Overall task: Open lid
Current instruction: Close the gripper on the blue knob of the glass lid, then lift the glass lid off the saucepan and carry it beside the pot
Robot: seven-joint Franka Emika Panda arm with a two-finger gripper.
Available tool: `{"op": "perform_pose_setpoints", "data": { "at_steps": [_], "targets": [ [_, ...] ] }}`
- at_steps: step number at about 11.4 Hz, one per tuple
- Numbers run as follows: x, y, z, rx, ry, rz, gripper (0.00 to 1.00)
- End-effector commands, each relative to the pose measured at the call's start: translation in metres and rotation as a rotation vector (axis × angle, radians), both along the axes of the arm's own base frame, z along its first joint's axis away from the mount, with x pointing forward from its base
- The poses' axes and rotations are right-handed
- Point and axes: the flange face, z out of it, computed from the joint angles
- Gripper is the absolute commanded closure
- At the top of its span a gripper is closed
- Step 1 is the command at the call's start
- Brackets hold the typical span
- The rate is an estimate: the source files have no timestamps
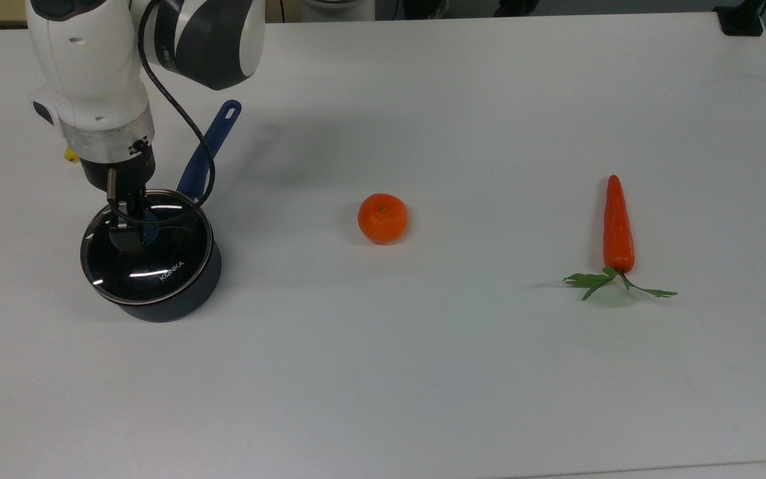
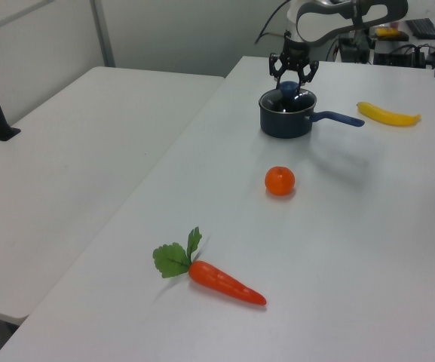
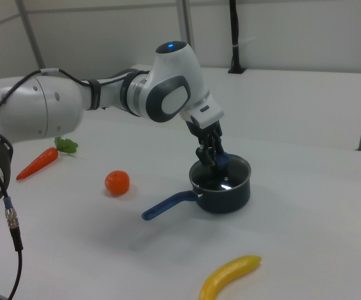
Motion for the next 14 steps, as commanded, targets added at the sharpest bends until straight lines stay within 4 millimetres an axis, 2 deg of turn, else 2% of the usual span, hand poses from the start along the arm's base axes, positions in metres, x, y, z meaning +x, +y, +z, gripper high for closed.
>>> {"op": "perform_pose_setpoints", "data": {
  "at_steps": [1,6,7,10,14],
  "targets": [
    [-0.010,-0.012,0.032,0.022,-0.025,-0.017,0.56],
    [-0.016,-0.018,0.054,0.022,-0.049,-0.008,0.57],
    [-0.020,-0.019,0.063,0.026,-0.052,-0.004,0.57],
    [-0.041,-0.049,0.079,0.026,0.002,0.063,0.57],
    [-0.080,-0.124,0.087,-0.024,0.048,0.245,0.58]
  ]
}}
